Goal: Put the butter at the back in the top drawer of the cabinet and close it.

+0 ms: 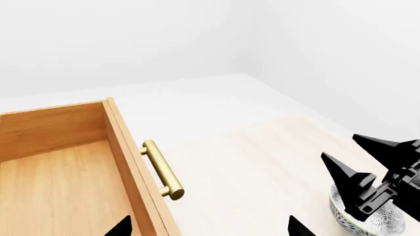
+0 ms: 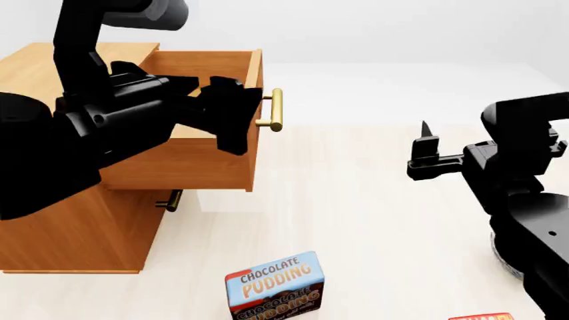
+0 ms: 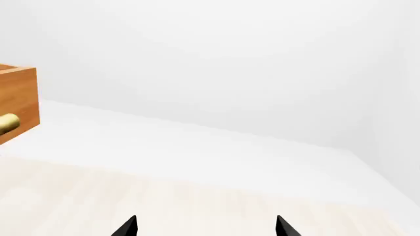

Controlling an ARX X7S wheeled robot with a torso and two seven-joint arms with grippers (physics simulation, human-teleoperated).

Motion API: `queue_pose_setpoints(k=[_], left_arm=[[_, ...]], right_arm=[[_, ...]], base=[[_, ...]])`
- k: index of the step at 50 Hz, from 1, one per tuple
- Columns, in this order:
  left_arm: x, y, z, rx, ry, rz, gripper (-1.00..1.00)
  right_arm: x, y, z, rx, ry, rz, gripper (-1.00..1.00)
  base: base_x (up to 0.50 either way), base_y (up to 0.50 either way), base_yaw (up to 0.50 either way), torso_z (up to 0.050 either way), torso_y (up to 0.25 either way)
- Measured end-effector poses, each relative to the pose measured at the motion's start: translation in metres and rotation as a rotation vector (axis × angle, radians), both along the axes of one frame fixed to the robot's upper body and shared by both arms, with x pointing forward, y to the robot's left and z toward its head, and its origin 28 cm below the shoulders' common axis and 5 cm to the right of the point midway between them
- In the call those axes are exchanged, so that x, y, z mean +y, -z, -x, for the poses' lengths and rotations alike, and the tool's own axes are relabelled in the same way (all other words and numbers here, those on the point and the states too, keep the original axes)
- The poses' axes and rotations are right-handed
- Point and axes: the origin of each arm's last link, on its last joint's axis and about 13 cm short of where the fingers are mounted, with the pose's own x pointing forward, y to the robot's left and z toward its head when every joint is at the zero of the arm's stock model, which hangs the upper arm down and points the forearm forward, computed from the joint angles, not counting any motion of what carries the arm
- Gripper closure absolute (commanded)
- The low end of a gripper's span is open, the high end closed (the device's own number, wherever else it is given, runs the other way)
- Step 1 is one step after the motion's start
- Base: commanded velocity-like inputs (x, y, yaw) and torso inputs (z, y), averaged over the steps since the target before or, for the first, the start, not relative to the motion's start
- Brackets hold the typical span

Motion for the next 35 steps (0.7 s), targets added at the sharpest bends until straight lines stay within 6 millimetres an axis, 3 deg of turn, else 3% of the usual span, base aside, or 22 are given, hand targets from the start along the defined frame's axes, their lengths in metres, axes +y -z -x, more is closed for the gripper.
queue_pose_setpoints(k=[17, 35], left_arm=[[0.006, 0.011, 0.01, 0.014, 0.03, 0.014, -1.0], [0.006, 0.016, 0.009, 0.029, 0.046, 0.013, -1.0]], right_arm=[[-0.029, -0.052, 0.018, 0.435, -0.247, 0.299, -1.0], [-0.053, -0.09, 0.002, 0.873, -0.5, 0.582, -1.0]], base=[[0.0, 0.0, 0.0, 0.0, 0.0], [0.0, 0.0, 0.0, 0.0, 0.0]])
